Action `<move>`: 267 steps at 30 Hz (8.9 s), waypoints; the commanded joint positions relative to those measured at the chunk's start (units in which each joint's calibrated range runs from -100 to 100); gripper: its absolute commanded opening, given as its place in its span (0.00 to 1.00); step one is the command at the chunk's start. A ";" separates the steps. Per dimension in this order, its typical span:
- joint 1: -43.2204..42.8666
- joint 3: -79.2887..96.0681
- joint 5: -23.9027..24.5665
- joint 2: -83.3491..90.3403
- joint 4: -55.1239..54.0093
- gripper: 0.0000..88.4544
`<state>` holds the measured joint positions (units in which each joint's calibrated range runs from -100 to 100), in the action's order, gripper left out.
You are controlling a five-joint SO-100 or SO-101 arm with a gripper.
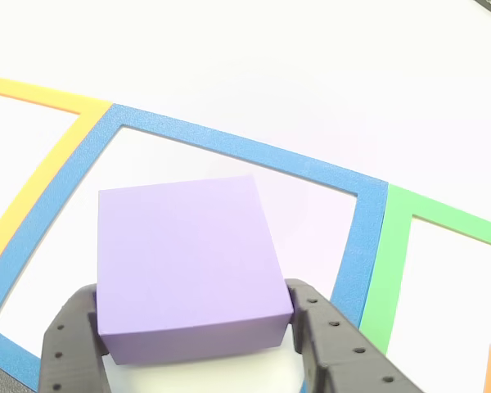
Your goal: Tower of hanoi
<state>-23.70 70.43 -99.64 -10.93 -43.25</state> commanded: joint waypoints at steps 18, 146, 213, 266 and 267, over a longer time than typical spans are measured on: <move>1.65 -0.52 -0.36 5.32 -2.42 0.32; 35.01 11.93 -0.36 25.02 5.11 0.28; 28.01 10.48 -0.36 44.48 26.41 0.04; 3.37 -24.43 -0.36 58.21 88.51 0.04; 3.28 -20.88 -0.36 57.32 83.33 0.05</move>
<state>-19.72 39.18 -99.64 45.88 56.39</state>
